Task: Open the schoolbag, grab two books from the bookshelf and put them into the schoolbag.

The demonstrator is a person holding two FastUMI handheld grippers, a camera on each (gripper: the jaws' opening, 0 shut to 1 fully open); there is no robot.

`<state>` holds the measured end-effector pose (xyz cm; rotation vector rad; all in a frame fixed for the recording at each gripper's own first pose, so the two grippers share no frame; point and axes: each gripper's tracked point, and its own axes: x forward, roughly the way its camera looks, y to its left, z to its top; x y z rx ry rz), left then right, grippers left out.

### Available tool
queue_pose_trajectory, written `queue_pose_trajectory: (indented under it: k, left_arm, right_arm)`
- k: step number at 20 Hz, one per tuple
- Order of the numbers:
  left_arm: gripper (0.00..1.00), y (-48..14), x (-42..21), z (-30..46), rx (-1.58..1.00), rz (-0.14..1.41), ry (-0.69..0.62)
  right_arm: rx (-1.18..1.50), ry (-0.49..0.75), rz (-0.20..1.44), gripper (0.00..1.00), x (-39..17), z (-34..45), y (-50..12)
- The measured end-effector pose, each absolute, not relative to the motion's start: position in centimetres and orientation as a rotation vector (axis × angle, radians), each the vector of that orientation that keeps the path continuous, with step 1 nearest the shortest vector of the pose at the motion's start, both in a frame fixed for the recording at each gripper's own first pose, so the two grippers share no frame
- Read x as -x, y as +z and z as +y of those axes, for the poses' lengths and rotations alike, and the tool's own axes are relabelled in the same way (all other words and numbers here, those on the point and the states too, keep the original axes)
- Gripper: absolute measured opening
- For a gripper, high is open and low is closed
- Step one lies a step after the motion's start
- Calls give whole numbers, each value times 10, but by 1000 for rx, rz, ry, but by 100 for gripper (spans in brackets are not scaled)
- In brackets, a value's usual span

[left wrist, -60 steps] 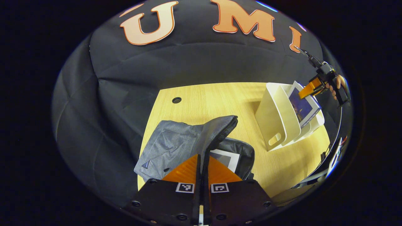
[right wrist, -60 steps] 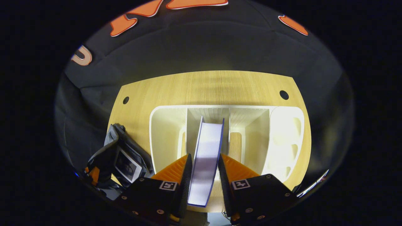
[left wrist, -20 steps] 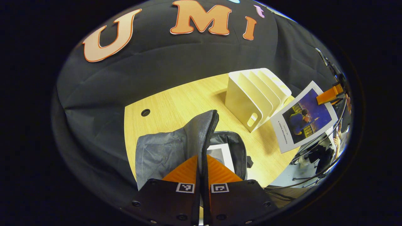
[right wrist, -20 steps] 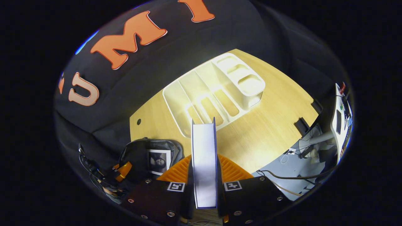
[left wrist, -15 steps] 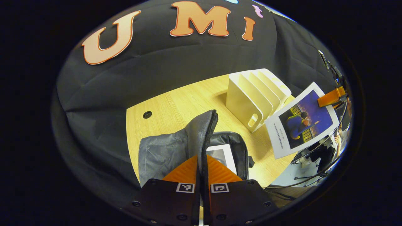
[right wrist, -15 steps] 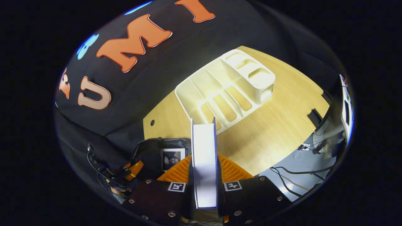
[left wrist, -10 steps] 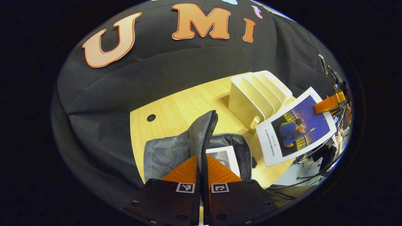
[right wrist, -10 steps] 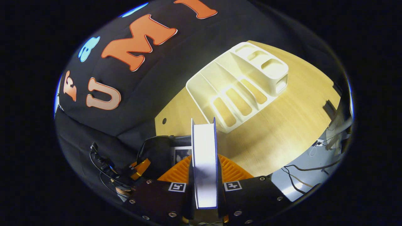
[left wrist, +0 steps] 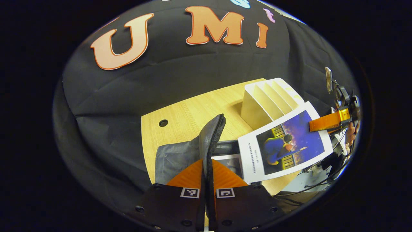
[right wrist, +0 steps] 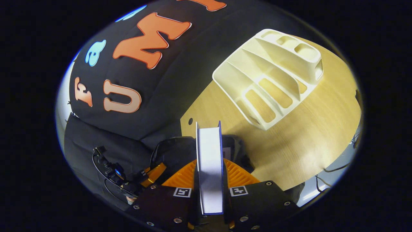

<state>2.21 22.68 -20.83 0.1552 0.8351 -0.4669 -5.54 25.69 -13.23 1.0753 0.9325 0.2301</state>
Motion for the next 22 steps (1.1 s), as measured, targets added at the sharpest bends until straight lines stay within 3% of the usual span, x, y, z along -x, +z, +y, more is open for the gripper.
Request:
queue_pose_trajectory:
  k: [22]
  left_arm:
    - [5, -199, -10, 198, -109, 819, -501]
  right_arm:
    - [-1249, 325, 798, 28, 26, 391, -213]
